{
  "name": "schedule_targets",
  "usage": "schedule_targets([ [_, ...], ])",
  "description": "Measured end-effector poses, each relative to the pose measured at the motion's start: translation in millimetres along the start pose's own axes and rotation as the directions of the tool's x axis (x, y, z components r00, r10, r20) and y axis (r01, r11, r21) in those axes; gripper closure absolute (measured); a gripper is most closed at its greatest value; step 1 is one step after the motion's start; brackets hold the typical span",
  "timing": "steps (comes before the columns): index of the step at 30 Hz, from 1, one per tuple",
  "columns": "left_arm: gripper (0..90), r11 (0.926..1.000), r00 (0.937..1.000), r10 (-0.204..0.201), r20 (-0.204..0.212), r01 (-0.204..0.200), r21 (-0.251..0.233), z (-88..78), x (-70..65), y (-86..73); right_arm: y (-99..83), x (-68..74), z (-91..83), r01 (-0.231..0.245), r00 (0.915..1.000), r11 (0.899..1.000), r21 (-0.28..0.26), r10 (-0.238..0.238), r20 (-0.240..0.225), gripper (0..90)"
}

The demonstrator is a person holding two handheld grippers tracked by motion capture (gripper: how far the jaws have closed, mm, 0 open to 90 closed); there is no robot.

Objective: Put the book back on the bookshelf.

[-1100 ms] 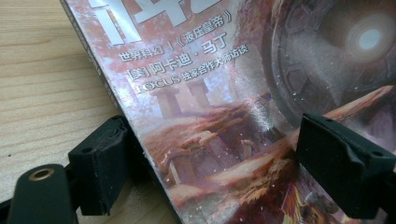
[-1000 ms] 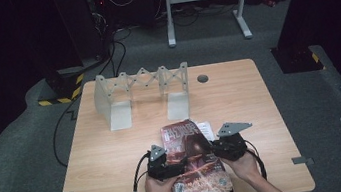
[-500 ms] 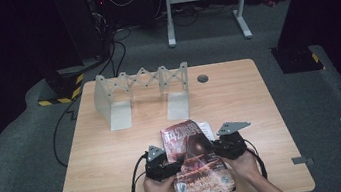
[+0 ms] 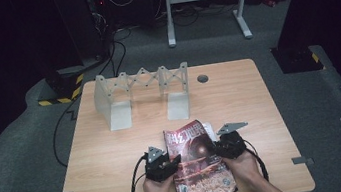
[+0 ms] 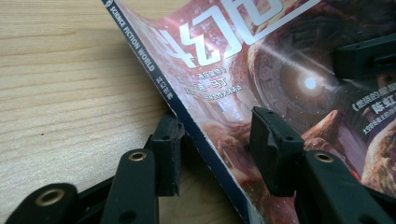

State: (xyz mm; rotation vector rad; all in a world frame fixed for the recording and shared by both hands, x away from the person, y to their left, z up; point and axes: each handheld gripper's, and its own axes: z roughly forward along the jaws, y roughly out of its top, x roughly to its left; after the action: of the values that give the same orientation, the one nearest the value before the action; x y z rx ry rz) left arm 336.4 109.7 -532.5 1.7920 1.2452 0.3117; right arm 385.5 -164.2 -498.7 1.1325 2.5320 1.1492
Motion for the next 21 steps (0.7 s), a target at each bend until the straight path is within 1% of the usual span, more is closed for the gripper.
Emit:
schedule_targets([
  [2,56.3,1.0,1.0,-0.001,0.0,0.001,0.0,0.1,0.0,0.1,-1.2,-1.2,-1.0,-0.005,0.9997,1.0,0.01,0.005,0.022,71.1],
  [4,56.5,1.0,1.0,-0.003,0.001,0.003,0.0,0.1,-0.1,0.1,-3.6,-2.3,-4.1,-0.016,0.9988,1.0,0.003,0.016,0.046,69.5],
  [6,56.5,1.0,1.0,-0.004,0.002,0.004,0.002,0.0,-0.1,0.2,-6.7,-5.7,-7.5,-0.027,0.9985,1.0,-0.01,0.028,0.046,66.5],
  [7,56.5,1.0,1.0,-0.005,0.002,0.005,0.002,0.0,-0.2,0.1,-8.2,-6.8,-9.1,-0.025,0.9982,1.0,-0.016,0.025,0.053,64.7],
  [10,56.5,1.0,1.0,-0.007,-0.001,0.007,0.002,0.0,-0.5,0.1,-13.6,-8.5,-14.7,-0.029,0.9977,0.998,-0.049,0.032,0.06,65.0],
  [15,56.4,1.0,1.0,-0.006,-0.004,0.006,0.002,-0.1,-0.8,0.1,-21.8,-14.9,-24.4,-0.076,0.9952,0.991,-0.106,0.082,0.054,67.7],
  [19,56.2,1.0,1.0,-0.006,-0.005,0.006,0.003,-0.2,-0.8,0.1,-26.5,-18.8,-31.0,-0.089,0.9937,0.987,-0.136,0.098,0.055,70.6],
  [21,56.1,1.0,1.0,-0.007,-0.005,0.007,0.002,-0.2,-0.8,0.1,-28.1,-21.8,-32.2,-0.11,0.9913,0.984,-0.142,0.119,0.057,70.7],
])
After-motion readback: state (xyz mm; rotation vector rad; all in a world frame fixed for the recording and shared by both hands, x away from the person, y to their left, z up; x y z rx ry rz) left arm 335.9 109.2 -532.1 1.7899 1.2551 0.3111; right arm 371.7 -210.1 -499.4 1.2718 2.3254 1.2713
